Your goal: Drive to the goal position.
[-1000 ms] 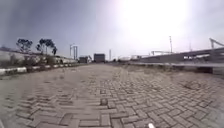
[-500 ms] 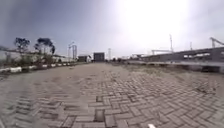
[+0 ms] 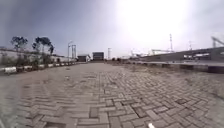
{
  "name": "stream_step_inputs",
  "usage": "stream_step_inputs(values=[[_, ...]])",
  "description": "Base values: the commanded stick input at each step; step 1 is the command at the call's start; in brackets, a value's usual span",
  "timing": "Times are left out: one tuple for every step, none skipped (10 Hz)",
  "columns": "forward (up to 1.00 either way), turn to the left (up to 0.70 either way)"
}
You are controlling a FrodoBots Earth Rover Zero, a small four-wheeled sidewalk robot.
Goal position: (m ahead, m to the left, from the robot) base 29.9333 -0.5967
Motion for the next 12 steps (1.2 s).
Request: stream_step_inputs(values=[[1.0, 0.0], [1.0, 0.0], [1.0, 0.0], [1.0, 0.0], [1.0, 0.0], [1.0, 0.0], [1.0, 0.0], [1.0, 0.0], [1.0, 0.0], [1.0, 0.0], [1.0, 0.0], [1.0, 0.0]])
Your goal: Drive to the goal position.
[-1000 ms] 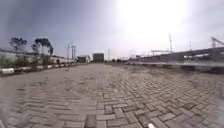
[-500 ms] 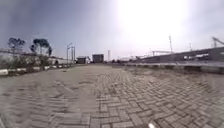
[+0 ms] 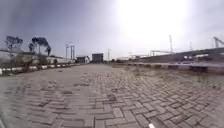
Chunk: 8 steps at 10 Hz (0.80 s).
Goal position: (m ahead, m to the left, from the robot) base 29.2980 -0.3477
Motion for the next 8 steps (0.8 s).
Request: stream_step_inputs(values=[[1.0, 0.0], [1.0, 0.0], [1.0, 0.0], [1.0, 0.0], [1.0, 0.0], [1.0, 0.0], [1.0, 0.0], [1.0, 0.0]])
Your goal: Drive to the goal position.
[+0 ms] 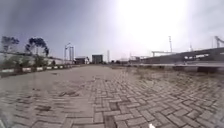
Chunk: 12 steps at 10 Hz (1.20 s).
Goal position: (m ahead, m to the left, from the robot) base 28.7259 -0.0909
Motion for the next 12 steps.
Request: stream_step_inputs(values=[[1.0, 0.0], [1.0, 0.0], [1.0, 0.0], [1.0, 0.0], [1.0, 0.0], [1.0, 0.0], [1.0, 0.0], [1.0, 0.0], [1.0, 0.0], [1.0, 0.0], [1.0, 0.0], [1.0, 0.0]])
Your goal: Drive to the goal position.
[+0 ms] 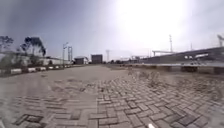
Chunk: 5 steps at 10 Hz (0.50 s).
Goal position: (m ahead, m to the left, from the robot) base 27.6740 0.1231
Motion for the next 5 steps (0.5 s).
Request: stream_step_inputs(values=[[1.0, 0.0], [1.0, 0.0], [1.0, 0.0], [1.0, 0.0], [1.0, 0.0]])
